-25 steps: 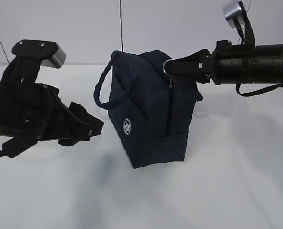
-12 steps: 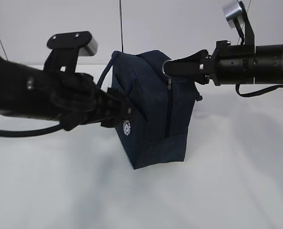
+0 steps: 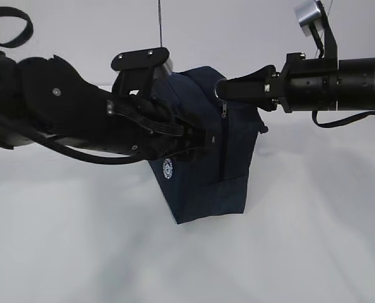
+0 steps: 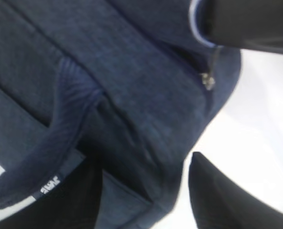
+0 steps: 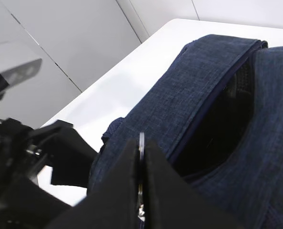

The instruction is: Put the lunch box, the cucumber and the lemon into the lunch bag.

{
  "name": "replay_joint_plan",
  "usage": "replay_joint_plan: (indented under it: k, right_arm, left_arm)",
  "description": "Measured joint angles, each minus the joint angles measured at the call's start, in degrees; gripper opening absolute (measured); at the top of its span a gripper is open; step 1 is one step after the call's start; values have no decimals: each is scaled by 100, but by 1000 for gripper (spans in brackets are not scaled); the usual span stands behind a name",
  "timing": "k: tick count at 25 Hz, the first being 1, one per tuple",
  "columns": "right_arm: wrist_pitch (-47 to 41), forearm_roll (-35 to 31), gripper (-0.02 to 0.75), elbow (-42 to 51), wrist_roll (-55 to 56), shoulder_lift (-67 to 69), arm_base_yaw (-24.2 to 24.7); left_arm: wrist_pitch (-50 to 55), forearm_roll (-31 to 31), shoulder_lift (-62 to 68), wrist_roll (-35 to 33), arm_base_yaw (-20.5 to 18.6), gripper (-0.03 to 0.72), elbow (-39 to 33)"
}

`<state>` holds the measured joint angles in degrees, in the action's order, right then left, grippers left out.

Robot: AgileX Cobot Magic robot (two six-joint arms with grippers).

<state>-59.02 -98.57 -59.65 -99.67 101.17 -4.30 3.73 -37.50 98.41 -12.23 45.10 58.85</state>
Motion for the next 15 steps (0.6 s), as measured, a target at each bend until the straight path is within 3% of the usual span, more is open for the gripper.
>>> replay_joint_plan:
  k: [5, 11, 15]
  right_arm:
    - [-12, 0, 0, 0, 0, 9, 0]
    - [-85, 14, 0, 0, 36, 9, 0]
    - [-115, 22, 0, 0, 83, 9, 0]
  left_arm:
    - [-156, -198, 134, 0, 27, 374, 0]
    - [-156, -232, 134, 0, 40, 68, 9]
    - [-65, -232, 134, 0, 40, 0, 9]
